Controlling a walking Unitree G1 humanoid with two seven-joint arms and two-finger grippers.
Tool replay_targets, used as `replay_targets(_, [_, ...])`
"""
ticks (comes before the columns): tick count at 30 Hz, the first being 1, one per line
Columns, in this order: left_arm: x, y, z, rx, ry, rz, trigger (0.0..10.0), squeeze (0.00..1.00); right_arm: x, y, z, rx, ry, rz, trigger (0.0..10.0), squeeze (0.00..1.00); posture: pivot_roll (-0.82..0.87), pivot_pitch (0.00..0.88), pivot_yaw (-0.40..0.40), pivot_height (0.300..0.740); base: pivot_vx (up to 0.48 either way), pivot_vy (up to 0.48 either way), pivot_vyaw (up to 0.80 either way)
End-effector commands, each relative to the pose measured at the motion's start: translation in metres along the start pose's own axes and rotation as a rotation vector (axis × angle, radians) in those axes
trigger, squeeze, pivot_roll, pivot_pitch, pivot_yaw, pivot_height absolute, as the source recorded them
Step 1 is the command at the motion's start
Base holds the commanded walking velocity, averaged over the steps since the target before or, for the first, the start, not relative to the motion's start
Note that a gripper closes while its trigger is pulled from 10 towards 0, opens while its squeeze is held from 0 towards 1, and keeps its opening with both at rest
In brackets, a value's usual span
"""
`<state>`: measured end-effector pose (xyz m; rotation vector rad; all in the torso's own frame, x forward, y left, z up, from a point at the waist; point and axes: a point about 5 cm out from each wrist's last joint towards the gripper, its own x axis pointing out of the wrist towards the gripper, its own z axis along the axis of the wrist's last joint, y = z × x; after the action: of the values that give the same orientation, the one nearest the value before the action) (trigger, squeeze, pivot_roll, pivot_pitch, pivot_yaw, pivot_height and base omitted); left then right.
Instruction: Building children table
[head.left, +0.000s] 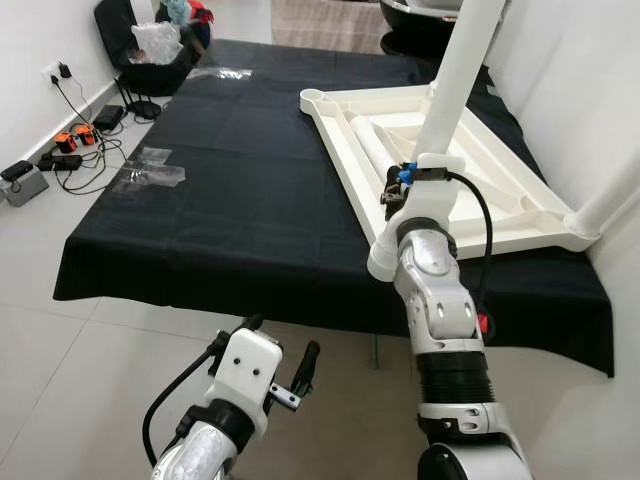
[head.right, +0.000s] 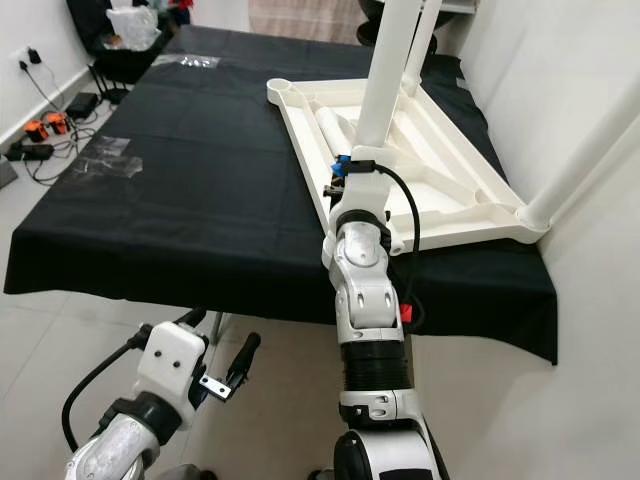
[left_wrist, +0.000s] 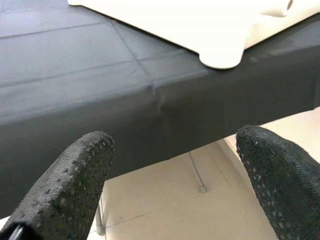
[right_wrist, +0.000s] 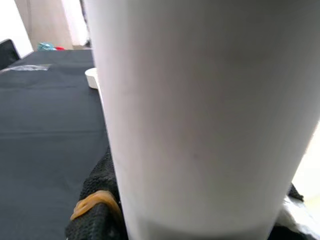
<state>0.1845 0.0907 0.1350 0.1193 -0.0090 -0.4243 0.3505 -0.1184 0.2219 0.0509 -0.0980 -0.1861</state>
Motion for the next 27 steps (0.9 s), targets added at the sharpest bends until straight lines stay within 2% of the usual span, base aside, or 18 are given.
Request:
replay_targets(1, [-0.002, -0.002, -0.003, -0.001, 0.014, -0.006, 10.0, 0.0, -0.005, 0.006, -0.009, 0.03, 0.072, -0.028, 0.0, 0.0, 0.08, 0.119, -0.089, 0.74, 0.0, 0.0, 0.0])
replay_targets(2, [-0.002, -0.002, -0.003, -0.001, 0.014, -0.007, 10.0, 0.0, -0.008, 0.015, -0.006, 0.045, 0.069, 0.001, 10.0, 0.0, 0.08, 0.121, -0.089, 0.74, 0.0, 0.0, 0.0])
replay_targets(4, [-0.002, -0.003, -0.004, -0.002, 0.015, -0.007, 10.0, 0.0, -0.011, 0.022, -0.003, 0.048, 0.046, 0.029, 10.0, 0.0, 0.08, 0.121, -0.089, 0.74, 0.0, 0.0, 0.0])
replay_targets(5, [-0.002, -0.003, -0.004, -0.002, 0.015, -0.007, 10.0, 0.0, -0.013, 0.024, -0.002, 0.054, 0.033, 0.047, 10.0, 1.0, 0.08, 0.121, -0.089, 0.74, 0.0, 0.0, 0.0])
replay_targets(8, [-0.002, -0.003, -0.004, -0.003, 0.015, -0.009, 10.0, 0.0, -0.015, 0.026, 0.0, 0.04, 0.001, 0.074, 10.0, 1.0, 0.08, 0.121, -0.089, 0.74, 0.0, 0.0, 0.0])
replay_targets(9, [-0.001, -0.003, -0.004, -0.002, 0.015, -0.01, 10.0, 0.0, -0.015, 0.028, 0.0, 0.041, 0.0, 0.112, 10.0, 0.56, 0.08, 0.125, -0.087, 0.74, 0.0, 0.0, 0.0])
replay_targets(10, [-0.001, -0.003, -0.003, -0.002, 0.015, -0.01, 10.0, 0.0, -0.016, 0.027, 0.0, 0.029, -0.002, 0.126, 10.0, 0.0, 0.08, 0.127, -0.087, 0.74, 0.0, 0.0, 0.0])
replay_targets(12, [-0.001, -0.003, -0.003, -0.002, 0.015, -0.011, 10.0, 0.0, -0.016, 0.027, 0.0, 0.026, -0.002, 0.141, 10.0, 0.0, 0.08, 0.127, -0.087, 0.74, 0.0, 0.0, 0.0])
replay_targets(16, [-0.001, -0.003, -0.003, -0.002, 0.014, -0.012, 10.0, 0.0, -0.014, 0.021, -0.008, 0.04, -0.001, 0.397, 10.0, 0.0, 0.07, 0.13, -0.085, 0.74, 0.0, 0.0, 0.0])
replay_targets(17, [-0.001, -0.003, -0.003, -0.002, 0.014, -0.012, 10.0, 0.0, -0.014, 0.021, -0.008, 0.04, -0.001, 0.397, 10.0, 0.0, 0.07, 0.13, -0.085, 0.74, 0.0, 0.0, 0.0])
replay_targets(23, [0.0, -0.003, -0.003, -0.002, 0.013, -0.016, 10.0, 0.0, 0.001, 0.002, -0.019, -0.003, 0.063, 0.665, 10.0, 0.0, 0.07, 0.136, -0.083, 0.74, 0.0, 0.0, 0.0])
replay_targets(27, [0.001, -0.003, -0.003, -0.002, 0.012, -0.016, 10.0, 0.0, 0.005, -0.001, -0.019, -0.014, 0.066, 0.72, 10.0, 0.0, 0.08, 0.136, -0.084, 0.74, 0.0, 0.0, 0.0])
